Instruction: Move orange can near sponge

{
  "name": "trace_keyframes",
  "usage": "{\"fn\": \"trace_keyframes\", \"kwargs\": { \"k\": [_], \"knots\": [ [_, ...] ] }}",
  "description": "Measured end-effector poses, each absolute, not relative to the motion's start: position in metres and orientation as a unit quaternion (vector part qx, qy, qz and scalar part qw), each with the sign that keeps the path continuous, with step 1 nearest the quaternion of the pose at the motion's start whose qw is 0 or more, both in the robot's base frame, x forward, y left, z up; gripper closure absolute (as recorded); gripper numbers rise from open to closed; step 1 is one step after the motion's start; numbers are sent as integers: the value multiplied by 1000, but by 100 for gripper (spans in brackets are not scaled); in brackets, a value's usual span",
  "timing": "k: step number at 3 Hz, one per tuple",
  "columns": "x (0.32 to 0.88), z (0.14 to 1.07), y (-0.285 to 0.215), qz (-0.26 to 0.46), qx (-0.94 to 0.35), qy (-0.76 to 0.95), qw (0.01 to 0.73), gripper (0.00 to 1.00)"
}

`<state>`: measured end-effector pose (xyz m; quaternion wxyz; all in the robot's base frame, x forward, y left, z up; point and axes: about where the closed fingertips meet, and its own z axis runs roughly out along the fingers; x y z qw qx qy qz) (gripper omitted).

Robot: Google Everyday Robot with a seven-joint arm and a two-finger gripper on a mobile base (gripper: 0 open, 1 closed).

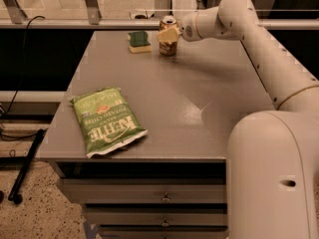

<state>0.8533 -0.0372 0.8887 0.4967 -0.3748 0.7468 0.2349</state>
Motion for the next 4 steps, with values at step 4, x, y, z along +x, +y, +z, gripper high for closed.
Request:
{"fn": "trace_keyframes", "kwargs": {
  "k": [4],
  "knots": [
    [825,921,-120,233,-352,722,548,0]
  ]
}}
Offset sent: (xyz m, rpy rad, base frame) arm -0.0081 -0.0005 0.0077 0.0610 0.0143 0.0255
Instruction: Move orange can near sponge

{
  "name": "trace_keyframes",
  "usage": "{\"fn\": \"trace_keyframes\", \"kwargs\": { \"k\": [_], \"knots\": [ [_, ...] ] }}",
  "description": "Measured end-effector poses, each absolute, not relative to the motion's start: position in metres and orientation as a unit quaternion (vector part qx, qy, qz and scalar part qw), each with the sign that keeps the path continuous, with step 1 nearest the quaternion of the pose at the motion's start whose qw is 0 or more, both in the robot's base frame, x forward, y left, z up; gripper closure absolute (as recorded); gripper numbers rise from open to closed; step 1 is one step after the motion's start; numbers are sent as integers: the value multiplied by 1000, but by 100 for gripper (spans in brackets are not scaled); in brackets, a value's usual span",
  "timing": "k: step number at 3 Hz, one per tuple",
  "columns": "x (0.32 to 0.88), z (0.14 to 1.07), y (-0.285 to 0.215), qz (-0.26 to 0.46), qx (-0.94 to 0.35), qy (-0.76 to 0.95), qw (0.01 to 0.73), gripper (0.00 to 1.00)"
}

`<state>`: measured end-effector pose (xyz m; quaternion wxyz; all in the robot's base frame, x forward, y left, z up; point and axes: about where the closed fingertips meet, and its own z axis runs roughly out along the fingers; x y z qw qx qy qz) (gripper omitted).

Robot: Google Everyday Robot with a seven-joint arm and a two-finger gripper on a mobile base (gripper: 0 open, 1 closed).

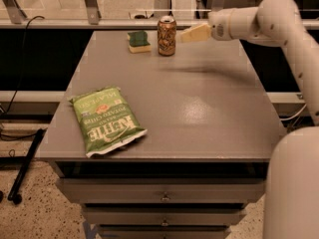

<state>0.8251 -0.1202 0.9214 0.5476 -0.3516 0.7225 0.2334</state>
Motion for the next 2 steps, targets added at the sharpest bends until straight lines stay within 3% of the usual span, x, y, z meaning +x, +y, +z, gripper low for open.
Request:
{"fn": "trace_keyframes", "kwargs": {
  "k": [1,2],
  "knots": [
    [798,946,-190,219,-345,699,587,0],
    [793,946,-207,209,-342,699,592,0]
  ]
}}
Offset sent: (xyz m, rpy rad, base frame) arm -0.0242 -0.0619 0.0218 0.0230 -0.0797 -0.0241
